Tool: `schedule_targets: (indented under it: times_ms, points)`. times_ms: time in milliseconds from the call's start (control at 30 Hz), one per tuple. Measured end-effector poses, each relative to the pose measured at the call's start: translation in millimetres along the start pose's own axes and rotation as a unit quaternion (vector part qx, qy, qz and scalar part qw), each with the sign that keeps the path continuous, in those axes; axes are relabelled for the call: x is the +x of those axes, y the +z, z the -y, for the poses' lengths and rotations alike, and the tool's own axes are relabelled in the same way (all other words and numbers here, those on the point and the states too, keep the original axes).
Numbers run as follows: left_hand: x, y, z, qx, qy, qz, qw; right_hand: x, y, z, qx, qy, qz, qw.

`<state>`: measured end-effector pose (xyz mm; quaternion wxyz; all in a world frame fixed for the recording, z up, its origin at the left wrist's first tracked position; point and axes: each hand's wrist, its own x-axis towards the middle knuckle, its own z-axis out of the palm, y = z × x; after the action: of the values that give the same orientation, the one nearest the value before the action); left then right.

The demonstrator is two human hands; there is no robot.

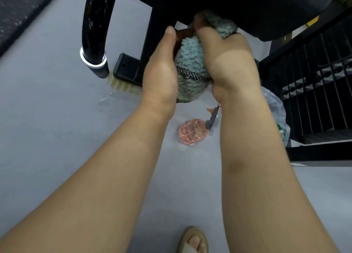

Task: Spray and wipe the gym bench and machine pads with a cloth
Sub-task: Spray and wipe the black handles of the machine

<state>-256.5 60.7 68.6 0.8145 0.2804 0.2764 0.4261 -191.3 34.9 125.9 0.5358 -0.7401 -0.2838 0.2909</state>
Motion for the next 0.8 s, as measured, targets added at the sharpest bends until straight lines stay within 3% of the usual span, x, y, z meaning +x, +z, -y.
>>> schedule_targets:
  times_ms: [133, 233, 367, 500, 667, 733, 800]
  points:
    - [0.1, -5.6, -8.0, 0.133, 0.034, -0.035, 0.990, 0.3, 9.3, -9.7, 0.016, -0.035, -0.087, 0.995]
    - [-4.3, -10.6, -6.2, 0.187, 0.029, -0.020, 0.982, -17.7, 21.6, -36.8, 0.027, -0.131, -0.162, 0.978]
    - [-11.5, -18.9, 13.8, 0.241, 0.016, -0.028, 0.970, -39.6, 29.4, -91.6, -0.087, -0.195, -0.167, 0.963]
    - [-12.2, -38.5, 39.4, 0.310, 0.102, -0.017, 0.945, -40.9, 24.1, -117.6, -0.107, -0.194, -0.152, 0.963]
    - [-21.2, -47.9, 57.4, 0.439, 0.299, -0.075, 0.844, -50.7, 19.9, -135.8, -0.034, -0.158, -0.139, 0.977]
    - [-26.8, -47.0, 62.6, 0.449, 0.306, -0.077, 0.836, -61.6, 19.8, -138.4, 0.027, -0.132, -0.137, 0.981]
    - [-29.5, -45.9, 67.4, 0.439, 0.245, -0.081, 0.860, -65.6, 17.6, -145.0, 0.083, -0.089, -0.143, 0.982]
